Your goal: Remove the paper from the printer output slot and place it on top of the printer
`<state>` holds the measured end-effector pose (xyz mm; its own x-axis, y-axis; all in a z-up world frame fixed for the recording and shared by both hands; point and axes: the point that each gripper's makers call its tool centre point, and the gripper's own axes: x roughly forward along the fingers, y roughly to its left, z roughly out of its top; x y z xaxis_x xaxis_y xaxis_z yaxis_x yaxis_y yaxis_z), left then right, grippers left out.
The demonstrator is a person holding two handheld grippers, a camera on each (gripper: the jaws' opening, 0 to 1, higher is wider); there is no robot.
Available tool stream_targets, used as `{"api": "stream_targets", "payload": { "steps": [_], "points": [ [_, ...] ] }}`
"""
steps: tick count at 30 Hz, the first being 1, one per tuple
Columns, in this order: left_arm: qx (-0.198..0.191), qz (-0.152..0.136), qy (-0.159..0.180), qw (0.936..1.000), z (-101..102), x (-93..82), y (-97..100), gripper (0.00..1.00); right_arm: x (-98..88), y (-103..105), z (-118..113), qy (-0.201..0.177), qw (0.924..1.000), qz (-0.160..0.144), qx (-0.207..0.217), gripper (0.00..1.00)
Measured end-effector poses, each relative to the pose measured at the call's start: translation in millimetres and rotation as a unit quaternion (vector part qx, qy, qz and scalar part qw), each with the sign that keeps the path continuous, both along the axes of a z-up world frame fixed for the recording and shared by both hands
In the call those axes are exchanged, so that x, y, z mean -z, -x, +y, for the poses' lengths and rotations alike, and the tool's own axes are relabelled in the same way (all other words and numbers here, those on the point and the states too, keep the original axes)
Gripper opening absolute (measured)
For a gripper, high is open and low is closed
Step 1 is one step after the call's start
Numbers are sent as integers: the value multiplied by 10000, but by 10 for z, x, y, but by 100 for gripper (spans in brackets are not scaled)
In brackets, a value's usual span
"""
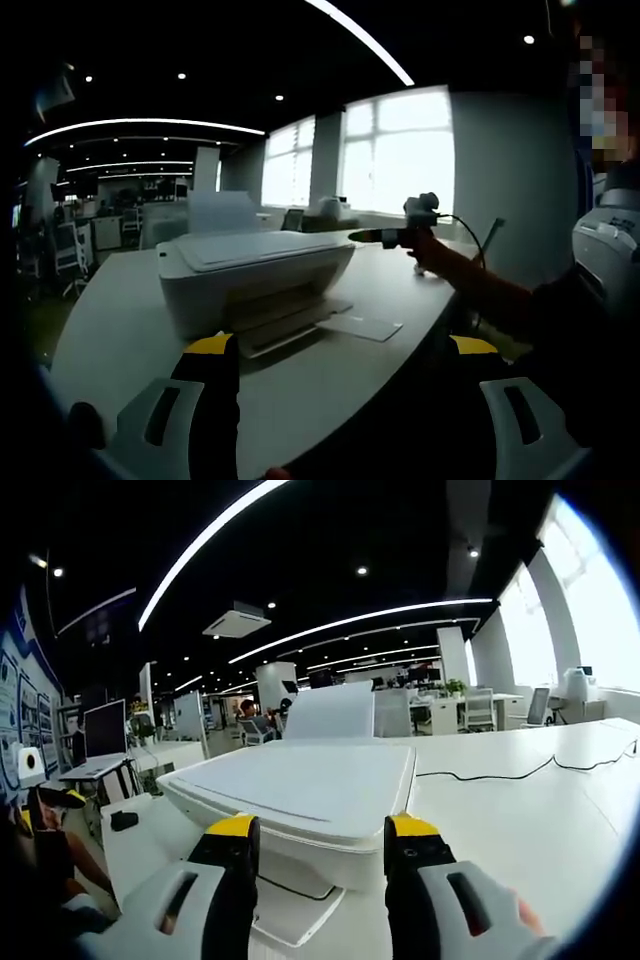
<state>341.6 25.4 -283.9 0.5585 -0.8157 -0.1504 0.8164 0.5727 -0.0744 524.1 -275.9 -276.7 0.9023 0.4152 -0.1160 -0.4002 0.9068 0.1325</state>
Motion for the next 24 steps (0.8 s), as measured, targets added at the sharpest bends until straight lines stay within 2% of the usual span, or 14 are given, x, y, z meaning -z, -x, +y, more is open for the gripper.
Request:
{"api": "stream_targets", "payload": {
  "steps": [13, 18, 24],
  "points": [
    [0, -19, -12, 10000, -4, -12, 8, 87, -47, 153, 68, -16, 9999, -67, -123, 46],
    [12, -30, -15, 10000, -18, -20, 17, 87, -10, 181, 68, -1, 9999, -37, -142, 46],
    [-6, -38, -18, 10000, -8, -23, 17, 87, 22, 216, 83, -164, 9996, -12, -220, 47]
  ]
}}
